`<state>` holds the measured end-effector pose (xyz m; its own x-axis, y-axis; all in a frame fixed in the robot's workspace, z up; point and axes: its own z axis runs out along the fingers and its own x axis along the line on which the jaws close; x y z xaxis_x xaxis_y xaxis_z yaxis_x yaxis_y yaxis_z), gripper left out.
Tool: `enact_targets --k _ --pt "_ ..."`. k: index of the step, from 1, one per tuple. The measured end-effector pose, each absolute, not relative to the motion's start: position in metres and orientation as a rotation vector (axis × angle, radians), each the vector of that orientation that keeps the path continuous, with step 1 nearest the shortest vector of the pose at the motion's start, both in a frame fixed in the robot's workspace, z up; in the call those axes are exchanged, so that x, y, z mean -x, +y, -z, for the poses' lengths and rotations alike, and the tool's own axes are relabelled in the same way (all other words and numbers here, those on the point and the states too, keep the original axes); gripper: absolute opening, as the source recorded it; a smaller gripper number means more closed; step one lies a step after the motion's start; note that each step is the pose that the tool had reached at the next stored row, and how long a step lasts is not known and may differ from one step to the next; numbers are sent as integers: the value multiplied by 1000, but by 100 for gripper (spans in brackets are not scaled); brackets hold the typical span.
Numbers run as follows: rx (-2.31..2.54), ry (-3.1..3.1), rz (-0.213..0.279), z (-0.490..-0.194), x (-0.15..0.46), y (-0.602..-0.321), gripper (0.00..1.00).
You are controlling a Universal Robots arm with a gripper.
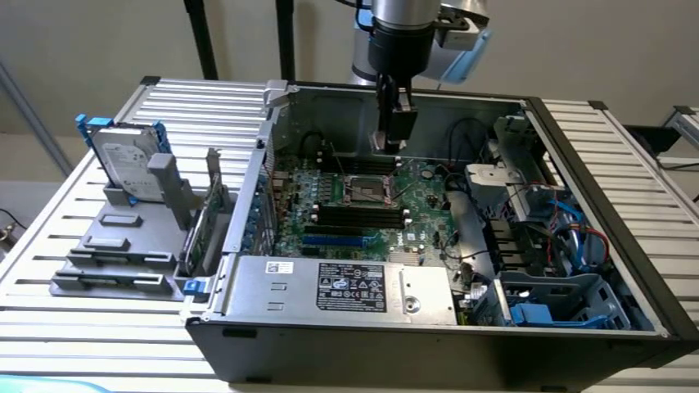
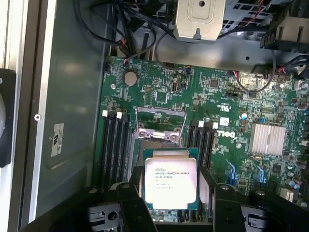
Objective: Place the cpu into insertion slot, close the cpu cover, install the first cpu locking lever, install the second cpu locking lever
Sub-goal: 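Place the cpu into insertion slot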
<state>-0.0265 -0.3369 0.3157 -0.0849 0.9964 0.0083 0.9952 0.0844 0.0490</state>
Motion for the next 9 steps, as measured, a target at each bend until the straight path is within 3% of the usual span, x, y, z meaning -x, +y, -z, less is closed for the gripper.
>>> enact_targets --k 9 --pt "-2163 2225 -39 -303 31 -334 55"
